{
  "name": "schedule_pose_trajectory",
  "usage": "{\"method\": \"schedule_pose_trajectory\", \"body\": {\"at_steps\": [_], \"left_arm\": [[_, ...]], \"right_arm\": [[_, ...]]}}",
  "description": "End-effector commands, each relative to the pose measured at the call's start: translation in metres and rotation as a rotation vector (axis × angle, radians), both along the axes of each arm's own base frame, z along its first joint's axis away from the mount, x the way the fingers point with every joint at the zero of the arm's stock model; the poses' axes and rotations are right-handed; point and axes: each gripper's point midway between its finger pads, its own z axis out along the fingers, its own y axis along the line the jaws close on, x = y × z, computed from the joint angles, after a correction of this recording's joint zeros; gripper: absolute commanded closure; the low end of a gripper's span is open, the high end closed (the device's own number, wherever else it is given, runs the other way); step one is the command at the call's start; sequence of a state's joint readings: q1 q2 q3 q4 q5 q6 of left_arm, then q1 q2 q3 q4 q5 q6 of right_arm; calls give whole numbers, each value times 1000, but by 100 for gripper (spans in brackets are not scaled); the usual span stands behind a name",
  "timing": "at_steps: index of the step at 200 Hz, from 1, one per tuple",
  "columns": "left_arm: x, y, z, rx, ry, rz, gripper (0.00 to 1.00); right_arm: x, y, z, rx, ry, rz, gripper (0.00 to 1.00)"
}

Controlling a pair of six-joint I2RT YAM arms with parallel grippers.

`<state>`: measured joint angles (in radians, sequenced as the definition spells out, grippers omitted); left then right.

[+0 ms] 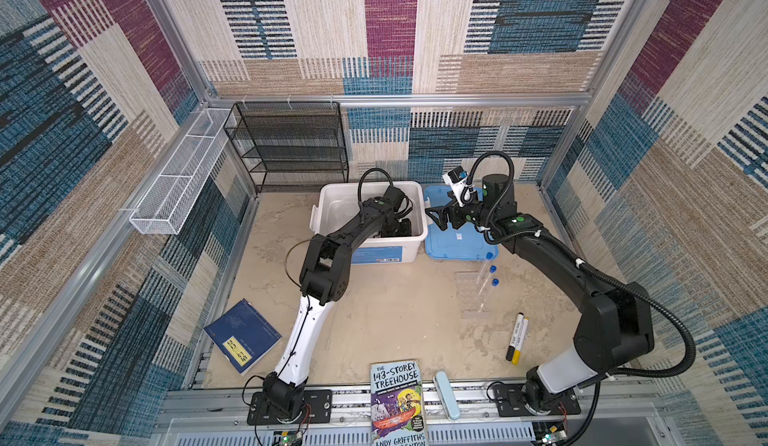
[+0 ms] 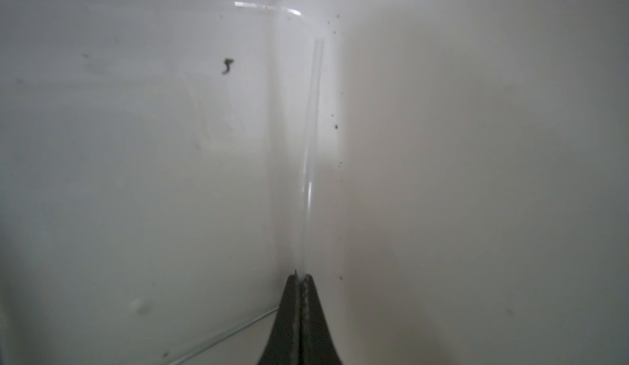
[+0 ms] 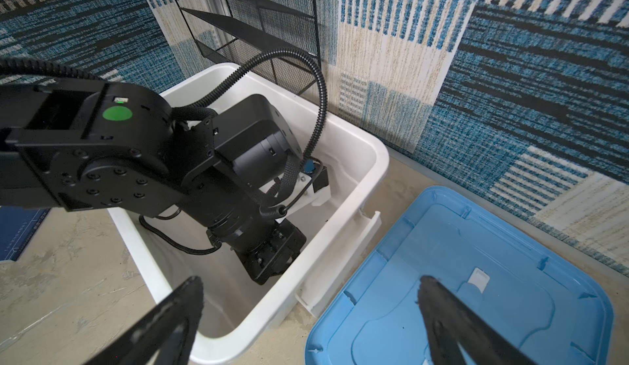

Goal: Organize the chemistry lab equipment
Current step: 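Open the left gripper to release the pipette inside the bin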

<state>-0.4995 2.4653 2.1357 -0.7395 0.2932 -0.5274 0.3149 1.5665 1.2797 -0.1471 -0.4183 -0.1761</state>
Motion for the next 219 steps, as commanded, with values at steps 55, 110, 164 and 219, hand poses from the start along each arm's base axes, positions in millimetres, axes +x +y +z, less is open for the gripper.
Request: {"method": "schedule_pose_trajectory", "body": {"at_steps": [55, 110, 164, 219], "left_arm": [[-6, 6, -19, 47, 45, -8, 92], [-4, 5, -16, 45, 38, -4, 89], [-1, 9, 4, 57, -5, -6, 76], [3, 9, 30, 45, -55, -8, 61]], "right_arm": [[2, 1, 2, 5, -21, -3, 1], [2, 0, -1, -1, -19, -6, 1], [2, -2, -2, -10, -23, -13, 1], [1, -2, -2, -12, -24, -13, 1]]}}
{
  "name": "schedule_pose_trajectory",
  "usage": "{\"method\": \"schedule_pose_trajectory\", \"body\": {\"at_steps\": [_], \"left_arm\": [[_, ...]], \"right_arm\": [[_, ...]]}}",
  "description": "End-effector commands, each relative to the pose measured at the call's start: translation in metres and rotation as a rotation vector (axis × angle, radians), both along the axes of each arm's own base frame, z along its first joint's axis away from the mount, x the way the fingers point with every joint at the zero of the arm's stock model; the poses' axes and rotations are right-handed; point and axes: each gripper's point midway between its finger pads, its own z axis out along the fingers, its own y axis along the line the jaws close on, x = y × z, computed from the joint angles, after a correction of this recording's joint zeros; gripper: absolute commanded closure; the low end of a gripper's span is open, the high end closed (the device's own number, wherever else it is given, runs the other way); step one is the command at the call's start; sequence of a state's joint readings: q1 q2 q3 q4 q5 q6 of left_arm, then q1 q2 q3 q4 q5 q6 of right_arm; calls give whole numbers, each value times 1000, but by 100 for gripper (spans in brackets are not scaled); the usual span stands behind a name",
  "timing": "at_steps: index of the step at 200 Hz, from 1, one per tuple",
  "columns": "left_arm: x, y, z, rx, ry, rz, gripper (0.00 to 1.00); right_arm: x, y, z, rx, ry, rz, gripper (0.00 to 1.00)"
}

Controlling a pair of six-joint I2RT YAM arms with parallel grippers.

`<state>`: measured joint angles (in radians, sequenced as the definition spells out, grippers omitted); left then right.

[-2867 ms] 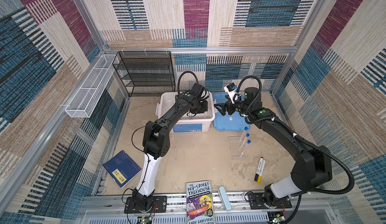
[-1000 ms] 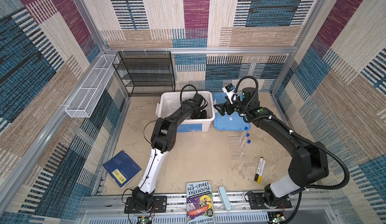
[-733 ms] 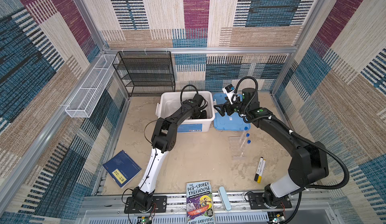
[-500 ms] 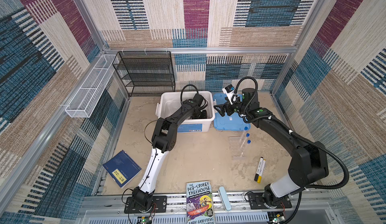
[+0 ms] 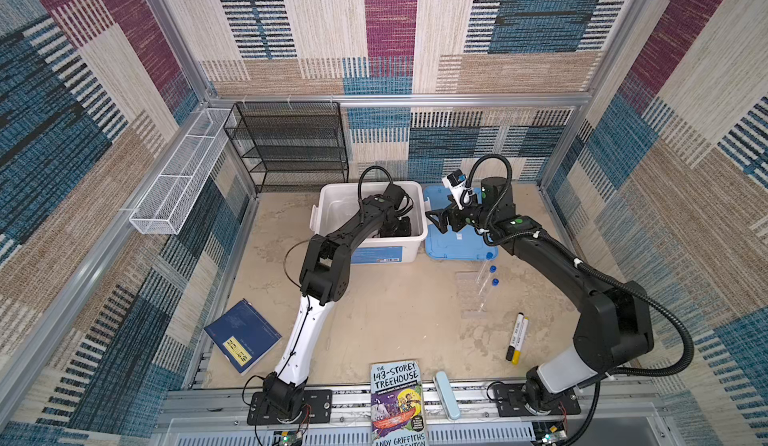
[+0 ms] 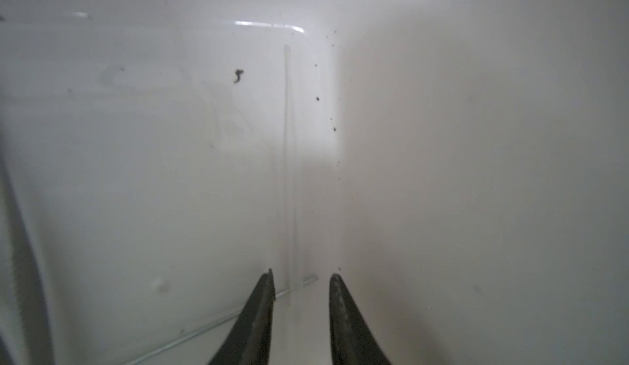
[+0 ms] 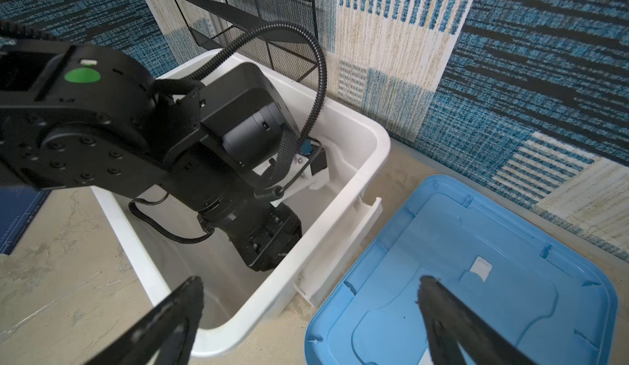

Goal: Organize the chemistry lab equipment
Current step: 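Open the left gripper to release the pipette inside the bin, then raise the left gripper from the bin and lower it to another clear pipette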

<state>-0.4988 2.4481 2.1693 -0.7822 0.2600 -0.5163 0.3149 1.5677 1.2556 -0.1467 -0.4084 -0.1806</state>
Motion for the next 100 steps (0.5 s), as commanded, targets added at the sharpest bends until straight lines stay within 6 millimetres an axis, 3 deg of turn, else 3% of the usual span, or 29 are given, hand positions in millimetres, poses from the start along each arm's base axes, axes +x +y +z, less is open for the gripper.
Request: {"method": "schedule_pose_trajectory", "body": {"at_steps": [1, 100], "left_arm": [[0, 4, 15, 20, -31, -13, 61], [3, 7, 75, -7, -140, -10, 19]], "right_arm": [[3, 0, 10, 2, -44, -7, 1], [2, -5, 18, -5, -76, -26, 1]]}}
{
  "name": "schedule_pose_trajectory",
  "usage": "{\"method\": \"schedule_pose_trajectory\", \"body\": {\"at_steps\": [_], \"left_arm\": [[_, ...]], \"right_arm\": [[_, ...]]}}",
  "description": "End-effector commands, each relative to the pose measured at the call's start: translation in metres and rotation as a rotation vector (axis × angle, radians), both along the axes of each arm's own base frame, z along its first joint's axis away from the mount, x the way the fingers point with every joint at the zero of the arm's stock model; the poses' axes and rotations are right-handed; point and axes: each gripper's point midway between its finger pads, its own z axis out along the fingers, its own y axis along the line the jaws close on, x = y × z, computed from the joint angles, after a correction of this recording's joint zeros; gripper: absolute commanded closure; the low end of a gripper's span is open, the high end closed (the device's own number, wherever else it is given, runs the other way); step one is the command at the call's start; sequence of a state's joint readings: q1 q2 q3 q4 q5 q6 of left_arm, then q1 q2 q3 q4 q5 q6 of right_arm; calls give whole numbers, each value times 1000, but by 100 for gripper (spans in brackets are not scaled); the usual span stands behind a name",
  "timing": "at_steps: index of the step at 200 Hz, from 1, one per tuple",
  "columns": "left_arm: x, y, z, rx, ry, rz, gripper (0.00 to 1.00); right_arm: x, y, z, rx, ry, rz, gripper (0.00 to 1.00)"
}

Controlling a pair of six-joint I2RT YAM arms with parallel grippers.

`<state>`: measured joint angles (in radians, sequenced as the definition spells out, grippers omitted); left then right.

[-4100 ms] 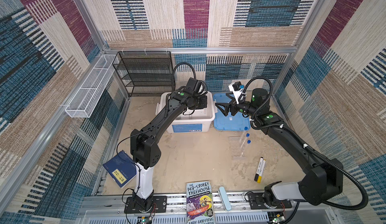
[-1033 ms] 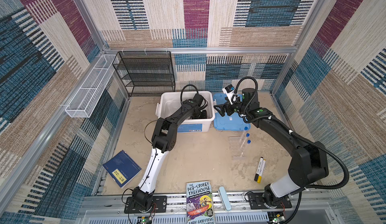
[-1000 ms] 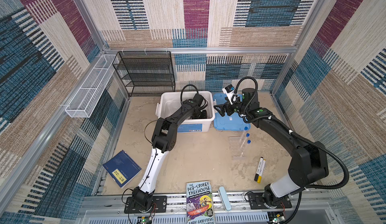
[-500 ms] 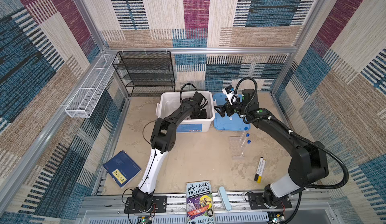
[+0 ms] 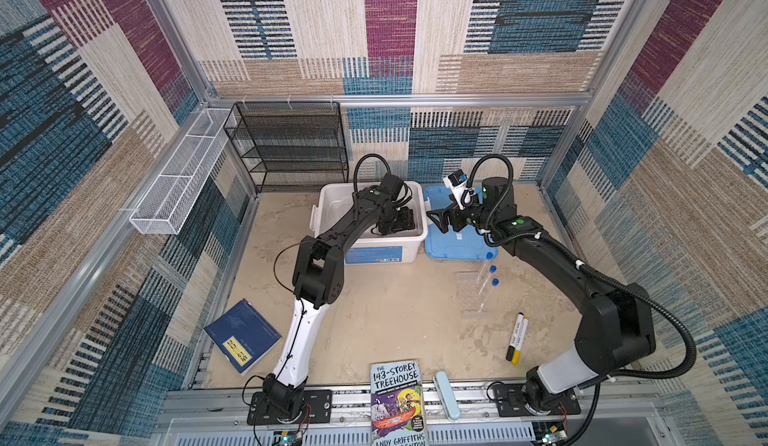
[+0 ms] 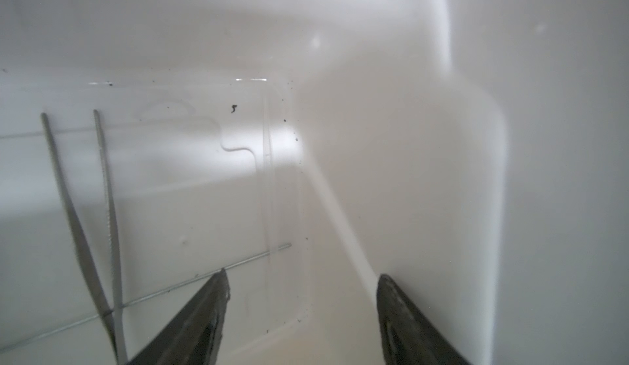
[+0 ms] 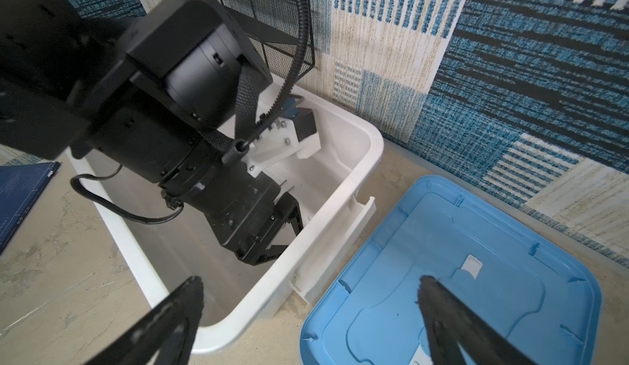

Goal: Organize the chemistry lab equipment
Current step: 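Raise the left gripper from the bin and lower it to another clear pipette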

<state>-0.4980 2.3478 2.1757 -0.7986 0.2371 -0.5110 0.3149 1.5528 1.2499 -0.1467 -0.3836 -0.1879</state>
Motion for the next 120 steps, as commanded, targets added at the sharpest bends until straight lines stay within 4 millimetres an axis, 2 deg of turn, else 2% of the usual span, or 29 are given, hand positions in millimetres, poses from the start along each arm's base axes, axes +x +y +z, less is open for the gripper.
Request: {"method": "schedule_pose_trajectory", "body": {"at_steps": [1, 18, 44, 86, 120], "left_arm": [[-1, 4, 20, 17, -50, -15, 18], [-1, 6, 36, 10, -80, -12, 12], [-2, 9, 67, -2, -137, -10, 0], [-15, 18, 126, -40, -247, -21, 1], [-40, 35, 166, -47, -330, -31, 1]], "right_arm": [[2, 0, 15, 8, -59, -6, 1], [-3, 2, 24, 28, -80, 12, 1], [-24, 12, 50, 111, -141, 100, 1], [-41, 13, 77, 148, -194, 139, 1], [-62, 8, 94, 155, -245, 158, 1]]}}
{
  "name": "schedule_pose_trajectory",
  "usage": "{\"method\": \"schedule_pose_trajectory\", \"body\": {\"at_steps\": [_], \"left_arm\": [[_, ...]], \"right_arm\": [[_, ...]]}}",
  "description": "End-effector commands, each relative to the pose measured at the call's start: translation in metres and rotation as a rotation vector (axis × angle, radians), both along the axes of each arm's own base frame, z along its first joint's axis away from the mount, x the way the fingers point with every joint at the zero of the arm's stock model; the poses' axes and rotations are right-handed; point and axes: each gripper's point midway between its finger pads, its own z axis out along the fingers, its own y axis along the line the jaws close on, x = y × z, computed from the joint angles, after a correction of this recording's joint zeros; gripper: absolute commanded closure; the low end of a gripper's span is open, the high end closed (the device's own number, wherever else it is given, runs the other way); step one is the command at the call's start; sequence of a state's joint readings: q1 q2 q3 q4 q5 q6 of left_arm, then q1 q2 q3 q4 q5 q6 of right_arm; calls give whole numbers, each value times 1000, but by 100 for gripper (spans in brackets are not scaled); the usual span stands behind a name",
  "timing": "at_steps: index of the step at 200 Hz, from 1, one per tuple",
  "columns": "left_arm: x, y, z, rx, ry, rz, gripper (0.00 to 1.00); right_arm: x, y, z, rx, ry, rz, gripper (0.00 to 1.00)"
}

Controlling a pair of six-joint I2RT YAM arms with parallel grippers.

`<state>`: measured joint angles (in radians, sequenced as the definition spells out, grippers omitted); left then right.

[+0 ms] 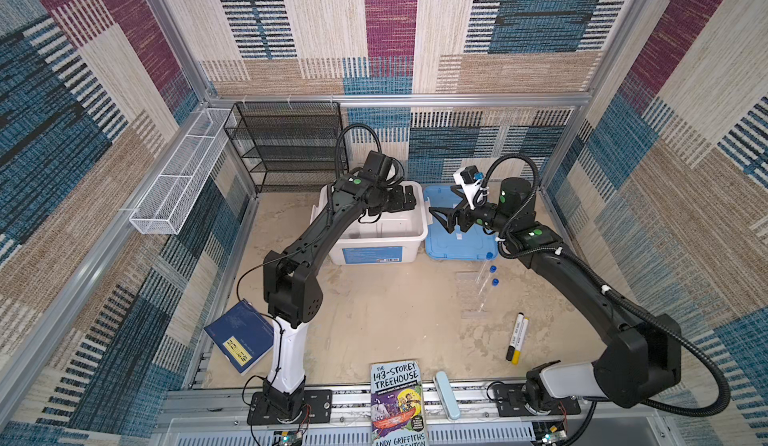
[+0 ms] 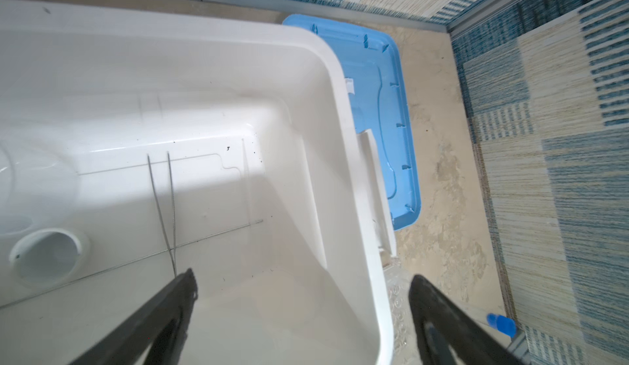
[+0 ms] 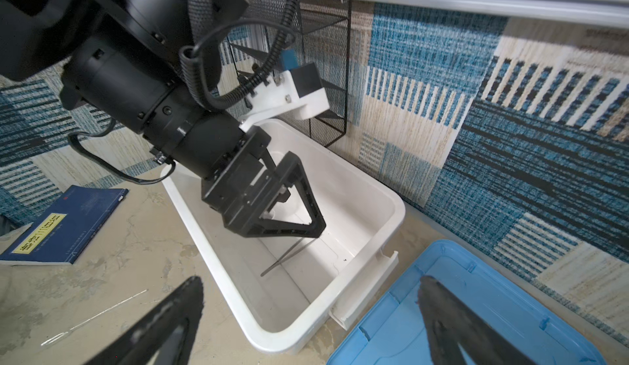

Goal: Organize the chemistry lab equipment
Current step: 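Raise the left gripper from the bin and lower it to another clear pipette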

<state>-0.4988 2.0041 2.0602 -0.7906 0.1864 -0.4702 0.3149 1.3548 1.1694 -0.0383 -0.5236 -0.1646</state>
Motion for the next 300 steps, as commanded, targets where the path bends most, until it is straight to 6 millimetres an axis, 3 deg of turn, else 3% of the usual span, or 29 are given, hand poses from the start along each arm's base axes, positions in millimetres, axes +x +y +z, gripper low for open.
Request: {"method": "schedule_pose_trajectory", "body": {"at_steps": [1, 43, 78, 108, 147, 201, 224, 256, 300], "left_arm": [[-12, 10, 27, 16, -88, -24, 1], [-58, 41, 54, 45, -149, -39, 1], [-108, 77, 45, 87, -114, -17, 2], [-155, 109, 17, 118, -12, 39, 4], [-205, 150, -28, 148, 84, 168, 8], [-268, 179, -129, 176, 400, 342, 20], [-284, 193, -158, 227, 472, 405, 27], [-292, 216, -185, 356, 484, 458, 34], [-294, 209, -211, 305, 503, 461, 49]], "right_arm": [[-13, 1, 19, 27, -61, 32, 1], [-32, 8, 20, 46, -17, 102, 1], [-51, 44, 7, -5, 22, 172, 1], [-70, 84, -22, -106, 61, 220, 1], [-93, 113, -44, -134, 90, 300, 1], [-108, 134, -77, -195, 140, 360, 1], [-114, 139, -80, -189, 154, 380, 1], [-120, 144, -83, -184, 158, 400, 1], [-120, 145, -88, -196, 165, 398, 1]]}}
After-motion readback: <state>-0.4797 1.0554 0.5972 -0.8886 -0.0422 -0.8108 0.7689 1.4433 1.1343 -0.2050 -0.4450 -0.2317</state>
